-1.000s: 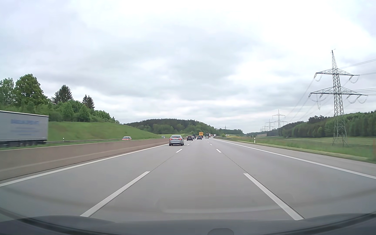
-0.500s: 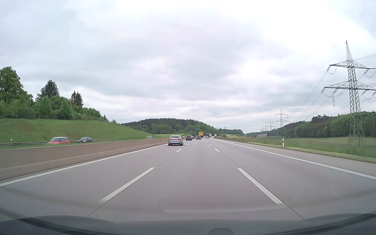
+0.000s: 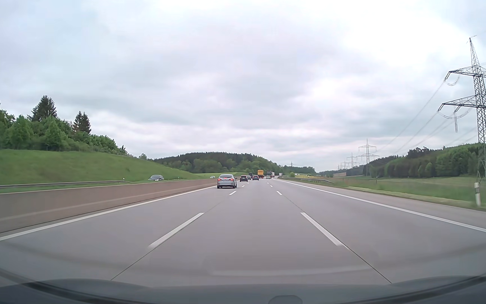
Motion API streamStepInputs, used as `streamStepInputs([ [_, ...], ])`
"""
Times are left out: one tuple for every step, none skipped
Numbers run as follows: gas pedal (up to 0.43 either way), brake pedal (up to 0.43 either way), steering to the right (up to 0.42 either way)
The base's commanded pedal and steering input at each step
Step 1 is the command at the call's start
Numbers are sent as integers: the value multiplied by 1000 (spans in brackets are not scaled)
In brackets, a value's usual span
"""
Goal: Follow the waypoints while adhering to traffic rules and regulations
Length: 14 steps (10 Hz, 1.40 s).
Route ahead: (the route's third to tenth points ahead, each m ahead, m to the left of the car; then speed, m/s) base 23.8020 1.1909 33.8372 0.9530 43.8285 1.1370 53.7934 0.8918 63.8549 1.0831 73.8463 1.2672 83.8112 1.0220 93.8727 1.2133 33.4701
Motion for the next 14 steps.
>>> streamStepInputs([
  [248, 0, -1],
  [248, 0, -1],
  [248, 0, -1],
  [260, 0, -1],
  [260, 0, -1],
  [260, 0, -1],
  [260, 0, -1],
  [260, 0, -1],
  [260, 0, -1],
  [260, 0, -1],
  [260, 0, -1],
  [260, 0, -1],
  [260, 0, -1],
  [260, 0, -1],
])
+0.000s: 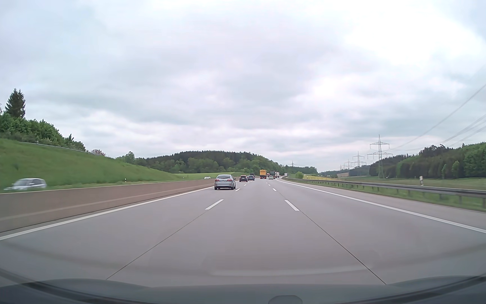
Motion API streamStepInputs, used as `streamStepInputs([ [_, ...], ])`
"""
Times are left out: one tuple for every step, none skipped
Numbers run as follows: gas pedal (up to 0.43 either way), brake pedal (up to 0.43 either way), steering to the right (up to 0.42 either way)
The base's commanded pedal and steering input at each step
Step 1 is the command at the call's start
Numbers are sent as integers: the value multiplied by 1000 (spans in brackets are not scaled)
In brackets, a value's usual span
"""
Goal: Follow the waypoints while adhering to traffic rules and regulations
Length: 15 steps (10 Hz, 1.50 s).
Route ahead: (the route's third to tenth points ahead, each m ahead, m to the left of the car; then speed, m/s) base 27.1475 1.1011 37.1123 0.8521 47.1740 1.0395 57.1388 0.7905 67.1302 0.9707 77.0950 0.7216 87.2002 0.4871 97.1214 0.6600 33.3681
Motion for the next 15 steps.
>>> streamStepInputs([
  [260, 0, -1],
  [260, 0, -1],
  [268, 0, -1],
  [268, 0, -1],
  [268, 0, -1],
  [268, 0, -1],
  [268, 0, -1],
  [268, 0, -1],
  [268, 0, -1],
  [268, 0, -1],
  [268, 0, -1],
  [260, 0, -1],
  [260, 0, -1],
  [228, 0, -1],
  [220, 0, 0],
])
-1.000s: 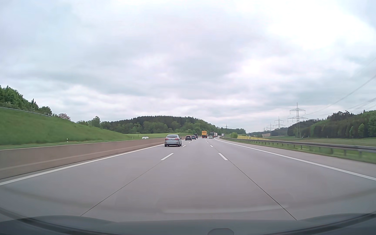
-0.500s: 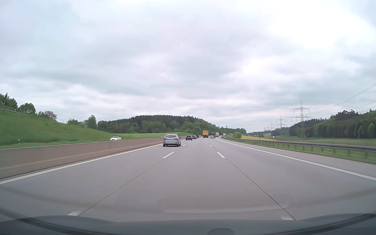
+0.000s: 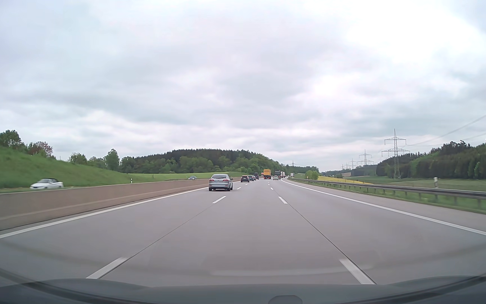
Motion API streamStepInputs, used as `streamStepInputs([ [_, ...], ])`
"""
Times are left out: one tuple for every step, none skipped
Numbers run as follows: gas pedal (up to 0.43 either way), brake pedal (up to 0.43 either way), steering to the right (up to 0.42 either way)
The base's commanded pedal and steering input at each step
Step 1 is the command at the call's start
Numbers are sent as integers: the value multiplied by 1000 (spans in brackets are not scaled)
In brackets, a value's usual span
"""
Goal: Follow the waypoints while adhering to traffic rules and regulations
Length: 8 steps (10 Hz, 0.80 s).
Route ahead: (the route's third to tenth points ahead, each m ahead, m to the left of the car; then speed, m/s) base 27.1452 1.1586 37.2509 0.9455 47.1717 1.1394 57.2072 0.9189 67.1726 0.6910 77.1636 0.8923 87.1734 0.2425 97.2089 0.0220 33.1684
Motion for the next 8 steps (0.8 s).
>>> streamStepInputs([
  [209, 0, 0],
  [209, 0, -1],
  [189, 0, -1],
  [177, 0, 0],
  [169, 0, -1],
  [150, 0, 0],
  [138, 0, -1],
  [130, 0, -1],
])
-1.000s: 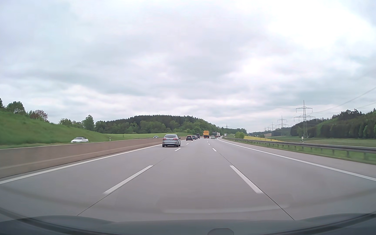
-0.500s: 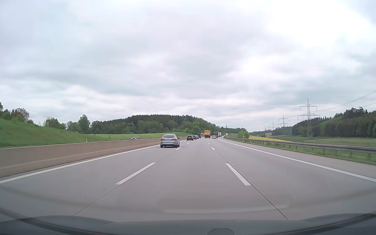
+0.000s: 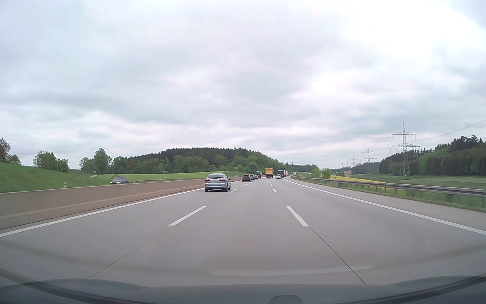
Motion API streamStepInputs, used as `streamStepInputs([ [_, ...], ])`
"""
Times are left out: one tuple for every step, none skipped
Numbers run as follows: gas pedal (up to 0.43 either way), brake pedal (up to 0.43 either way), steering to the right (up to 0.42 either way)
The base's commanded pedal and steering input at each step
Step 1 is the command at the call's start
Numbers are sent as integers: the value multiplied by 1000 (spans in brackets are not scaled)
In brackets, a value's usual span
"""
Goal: Follow the waypoints while adhering to traffic rules and regulations
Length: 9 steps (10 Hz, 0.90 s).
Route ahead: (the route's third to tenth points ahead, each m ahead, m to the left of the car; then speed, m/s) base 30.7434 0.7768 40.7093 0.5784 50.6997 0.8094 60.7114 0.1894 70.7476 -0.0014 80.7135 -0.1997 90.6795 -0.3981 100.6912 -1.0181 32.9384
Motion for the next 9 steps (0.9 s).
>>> streamStepInputs([
  [130, 0, 0],
  [118, 0, 0],
  [110, 0, -1],
  [110, 0, 0],
  [110, 0, 0],
  [110, 0, 0],
  [110, 0, 0],
  [110, 0, 1],
  [110, 0, 2],
])
